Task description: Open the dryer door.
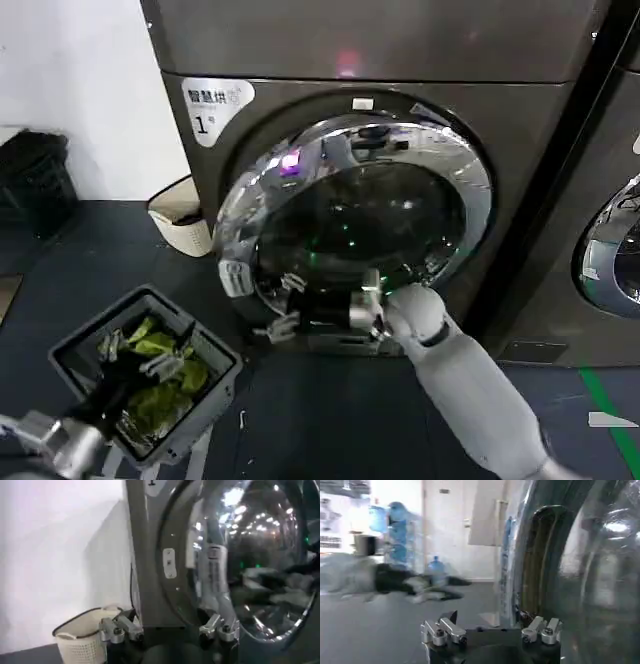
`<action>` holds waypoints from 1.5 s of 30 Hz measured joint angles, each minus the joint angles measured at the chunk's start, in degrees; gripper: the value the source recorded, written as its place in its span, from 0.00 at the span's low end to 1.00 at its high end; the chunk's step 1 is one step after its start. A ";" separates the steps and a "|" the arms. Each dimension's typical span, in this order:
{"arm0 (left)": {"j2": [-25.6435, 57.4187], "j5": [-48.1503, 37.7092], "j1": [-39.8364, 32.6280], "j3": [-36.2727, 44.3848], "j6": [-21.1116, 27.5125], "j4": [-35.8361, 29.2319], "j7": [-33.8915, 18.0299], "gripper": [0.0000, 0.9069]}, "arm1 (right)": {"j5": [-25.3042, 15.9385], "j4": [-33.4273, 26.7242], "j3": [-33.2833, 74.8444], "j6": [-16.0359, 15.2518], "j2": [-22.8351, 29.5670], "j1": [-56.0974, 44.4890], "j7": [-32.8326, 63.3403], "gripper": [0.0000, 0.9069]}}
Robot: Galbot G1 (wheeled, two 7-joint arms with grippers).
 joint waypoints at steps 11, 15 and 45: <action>8.04 -8.64 -11.63 3.57 5.05 9.29 1.94 1.00 | -0.73 5.76 6.07 1.94 -2.83 -7.97 -12.97 1.00; 10.61 -11.92 -15.44 5.61 5.03 12.22 5.61 1.00 | -1.42 8.11 9.42 2.72 -3.68 -10.95 -18.47 1.00; 16.21 -11.47 -42.11 41.08 -0.61 21.99 18.56 1.00 | -2.93 17.47 65.43 10.28 8.09 -39.77 -12.31 1.00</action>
